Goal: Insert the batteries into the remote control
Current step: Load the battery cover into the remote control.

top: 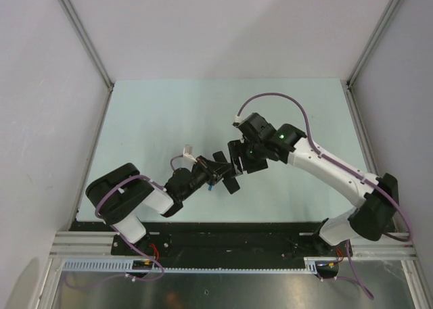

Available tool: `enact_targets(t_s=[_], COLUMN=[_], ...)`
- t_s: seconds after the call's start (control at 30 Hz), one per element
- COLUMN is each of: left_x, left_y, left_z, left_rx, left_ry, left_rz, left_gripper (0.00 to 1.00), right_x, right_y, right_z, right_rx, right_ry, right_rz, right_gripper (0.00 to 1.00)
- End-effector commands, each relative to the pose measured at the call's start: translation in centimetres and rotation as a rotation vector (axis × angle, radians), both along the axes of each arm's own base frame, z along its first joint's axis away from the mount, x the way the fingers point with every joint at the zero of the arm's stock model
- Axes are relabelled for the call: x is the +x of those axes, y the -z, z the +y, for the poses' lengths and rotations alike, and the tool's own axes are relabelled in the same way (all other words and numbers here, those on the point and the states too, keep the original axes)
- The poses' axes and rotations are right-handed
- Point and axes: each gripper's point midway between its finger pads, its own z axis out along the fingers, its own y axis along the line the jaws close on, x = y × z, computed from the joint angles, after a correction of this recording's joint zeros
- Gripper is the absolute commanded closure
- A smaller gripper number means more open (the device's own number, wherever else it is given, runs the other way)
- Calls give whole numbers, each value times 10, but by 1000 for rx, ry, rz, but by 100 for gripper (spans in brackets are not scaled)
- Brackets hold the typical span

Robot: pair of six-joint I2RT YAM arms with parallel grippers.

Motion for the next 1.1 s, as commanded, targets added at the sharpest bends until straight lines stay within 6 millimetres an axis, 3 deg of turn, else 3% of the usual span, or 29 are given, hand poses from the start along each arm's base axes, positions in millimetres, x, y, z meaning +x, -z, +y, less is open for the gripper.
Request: enact_targets(t_s=[0.0, 0.27, 0.3, 0.53, 0.77, 1.07], left_x=[-5, -14, -15, -16, -17, -20], left_y=[-90, -104, -104, -105, -112, -118], left_z=[10, 19, 20, 21, 19, 20], left_rx=[-272, -305, -304, -271, -274, -275], left_ry=[-2, 24, 26, 27, 41, 45], left_rz=[-222, -236, -237, -234, -242, -251], left_gripper=[100, 100, 100, 100, 100, 100], right_x=[3, -1, -4, -13, -18, -21], right_y=[-24, -43, -33, -27, -18, -4], right_z=[15, 20, 19, 30, 38, 41], right_rx=[182, 477, 481, 538, 549, 544], right_ry=[21, 16, 25, -36, -74, -106], right_rz=[-57, -72, -47, -42, -22, 19], right_gripper=[31, 15, 14, 11, 11, 26])
